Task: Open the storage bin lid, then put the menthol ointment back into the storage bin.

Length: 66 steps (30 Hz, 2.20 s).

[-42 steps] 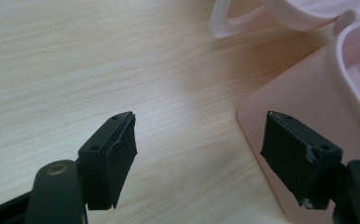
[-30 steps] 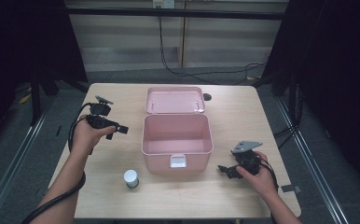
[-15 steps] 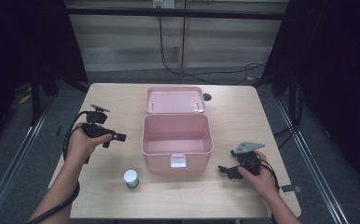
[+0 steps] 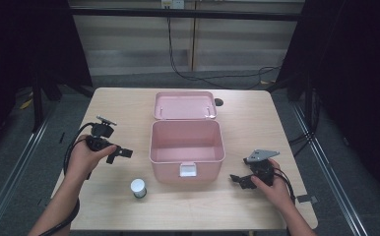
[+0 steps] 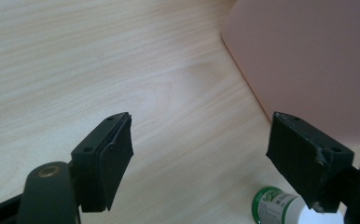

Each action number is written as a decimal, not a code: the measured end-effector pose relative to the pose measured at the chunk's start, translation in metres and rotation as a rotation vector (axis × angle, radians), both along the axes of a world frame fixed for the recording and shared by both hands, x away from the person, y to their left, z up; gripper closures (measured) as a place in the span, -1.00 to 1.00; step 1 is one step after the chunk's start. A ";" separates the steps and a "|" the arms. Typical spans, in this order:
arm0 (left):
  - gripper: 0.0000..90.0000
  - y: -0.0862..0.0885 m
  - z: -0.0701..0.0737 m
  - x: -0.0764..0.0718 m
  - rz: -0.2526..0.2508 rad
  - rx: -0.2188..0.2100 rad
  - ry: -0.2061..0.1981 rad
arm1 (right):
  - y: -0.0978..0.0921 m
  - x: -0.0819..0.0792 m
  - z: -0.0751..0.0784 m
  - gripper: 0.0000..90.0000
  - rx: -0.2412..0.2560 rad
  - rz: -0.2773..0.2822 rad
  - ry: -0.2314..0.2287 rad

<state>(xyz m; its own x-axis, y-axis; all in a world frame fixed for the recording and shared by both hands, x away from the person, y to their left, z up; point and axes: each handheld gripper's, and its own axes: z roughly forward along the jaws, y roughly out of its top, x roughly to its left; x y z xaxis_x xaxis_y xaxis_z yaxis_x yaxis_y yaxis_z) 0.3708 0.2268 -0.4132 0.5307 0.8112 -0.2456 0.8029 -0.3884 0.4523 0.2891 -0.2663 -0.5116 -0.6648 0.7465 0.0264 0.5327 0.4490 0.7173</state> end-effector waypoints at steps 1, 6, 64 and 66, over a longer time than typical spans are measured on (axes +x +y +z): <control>-0.51 0.000 0.000 -0.001 -0.009 0.003 0.004 | 0.000 0.000 0.000 -0.72 0.000 0.000 0.000; -0.51 -0.001 0.001 -0.005 -0.038 0.017 0.019 | 0.000 0.000 0.000 -0.72 0.000 0.000 0.000; -0.44 -0.041 -0.006 -0.055 -0.259 0.096 0.143 | 0.000 0.000 0.000 -0.72 0.000 0.000 0.000; -0.44 -0.041 -0.007 -0.055 -0.258 0.095 0.149 | 0.000 0.000 0.000 -0.72 0.000 0.000 0.000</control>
